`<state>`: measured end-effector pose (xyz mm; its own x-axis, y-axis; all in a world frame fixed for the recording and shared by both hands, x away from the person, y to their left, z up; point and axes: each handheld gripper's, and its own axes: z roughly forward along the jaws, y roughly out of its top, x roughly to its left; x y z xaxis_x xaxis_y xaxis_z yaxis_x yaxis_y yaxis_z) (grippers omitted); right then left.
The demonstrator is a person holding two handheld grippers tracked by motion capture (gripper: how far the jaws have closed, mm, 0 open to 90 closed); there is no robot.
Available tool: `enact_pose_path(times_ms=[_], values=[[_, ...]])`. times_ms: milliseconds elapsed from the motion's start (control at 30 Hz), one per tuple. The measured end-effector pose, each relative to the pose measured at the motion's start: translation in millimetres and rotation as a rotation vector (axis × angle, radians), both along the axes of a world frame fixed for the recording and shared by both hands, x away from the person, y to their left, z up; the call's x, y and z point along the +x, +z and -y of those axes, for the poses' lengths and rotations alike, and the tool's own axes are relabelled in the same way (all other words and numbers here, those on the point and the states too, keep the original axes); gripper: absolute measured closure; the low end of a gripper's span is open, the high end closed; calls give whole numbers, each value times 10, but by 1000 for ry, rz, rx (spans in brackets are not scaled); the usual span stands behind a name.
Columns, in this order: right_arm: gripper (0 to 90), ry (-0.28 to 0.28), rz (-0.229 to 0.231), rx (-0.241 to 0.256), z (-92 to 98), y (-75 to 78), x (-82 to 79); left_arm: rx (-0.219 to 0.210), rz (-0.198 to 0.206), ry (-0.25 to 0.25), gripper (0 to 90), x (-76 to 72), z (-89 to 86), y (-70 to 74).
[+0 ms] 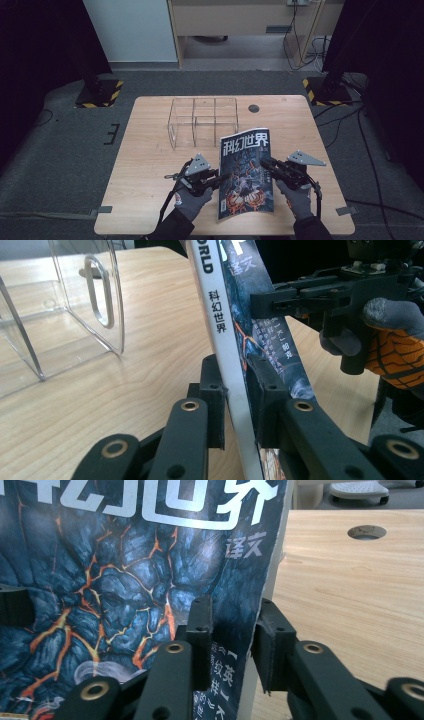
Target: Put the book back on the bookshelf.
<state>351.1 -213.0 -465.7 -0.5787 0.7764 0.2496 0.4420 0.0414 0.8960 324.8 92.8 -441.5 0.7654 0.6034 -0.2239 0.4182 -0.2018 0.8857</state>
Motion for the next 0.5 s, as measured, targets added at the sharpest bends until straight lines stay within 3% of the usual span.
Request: enact_pose_path(times_ms=[300, 500], values=[[776, 5, 54, 29, 11, 94, 16, 16, 96, -12, 786, -41, 3, 100], [771, -1, 59, 33, 10, 100, 17, 23, 103, -7, 785, -48, 7, 95]])
